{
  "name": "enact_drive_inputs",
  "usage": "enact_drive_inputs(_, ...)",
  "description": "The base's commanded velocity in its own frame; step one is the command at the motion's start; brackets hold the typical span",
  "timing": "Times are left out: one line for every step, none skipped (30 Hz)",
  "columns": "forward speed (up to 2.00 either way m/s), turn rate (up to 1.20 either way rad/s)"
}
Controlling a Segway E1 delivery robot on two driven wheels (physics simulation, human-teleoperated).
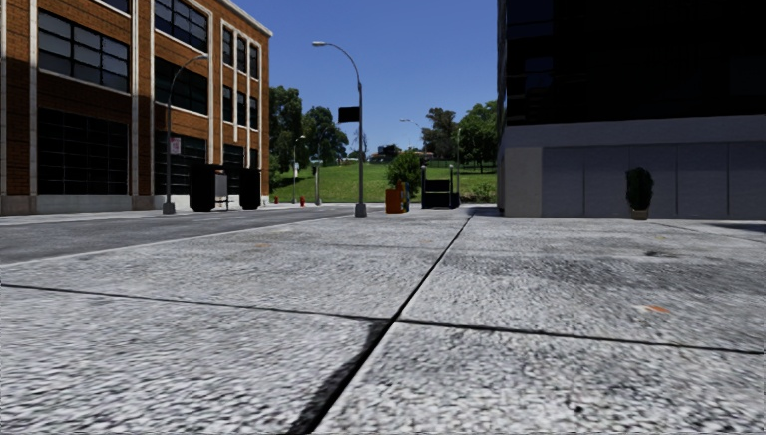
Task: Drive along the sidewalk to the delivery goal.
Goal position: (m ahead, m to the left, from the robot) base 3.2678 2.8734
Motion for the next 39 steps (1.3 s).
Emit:
enact_drive_inputs(1.7,0.24)
enact_drive_inputs(1.6,0.32)
enact_drive_inputs(1.49,0.39)
enact_drive_inputs(1.37,0.47)
enact_drive_inputs(1.37,0.47)
enact_drive_inputs(1.32,0.55)
enact_drive_inputs(1.31,0.6)
enact_drive_inputs(1.31,0.65)
enact_drive_inputs(1.31,0.67)
enact_drive_inputs(1.31,0.67)
enact_drive_inputs(1.26,0.7)
enact_drive_inputs(1.17,0.7)
enact_drive_inputs(1.13,0.7)
enact_drive_inputs(1.13,0.7)
enact_drive_inputs(1.1,0.7)
enact_drive_inputs(1.08,0.7)
enact_drive_inputs(1.07,0.7)
enact_drive_inputs(1.07,0.7)
enact_drive_inputs(1.06,0.7)
enact_drive_inputs(1.04,0.7)
enact_drive_inputs(1.04,0.7)
enact_drive_inputs(0.98,0.7)
enact_drive_inputs(0.94,0.7)
enact_drive_inputs(0.89,0.7)
enact_drive_inputs(0.89,0.7)
enact_drive_inputs(0.86,0.7)
enact_drive_inputs(0.81,0.7)
enact_drive_inputs(0.77,0.7)
enact_drive_inputs(0.73,0.7)
enact_drive_inputs(0.7,0.7)
enact_drive_inputs(0.66,0.7)
enact_drive_inputs(0.63,0.7)
enact_drive_inputs(0.63,0.7)
enact_drive_inputs(0.59,0.7)
enact_drive_inputs(0.53,0.79)
enact_drive_inputs(0.51,0.88)
enact_drive_inputs(0.51,0.88)
enact_drive_inputs(0.5,0.92)
enact_drive_inputs(0.5,0.93)
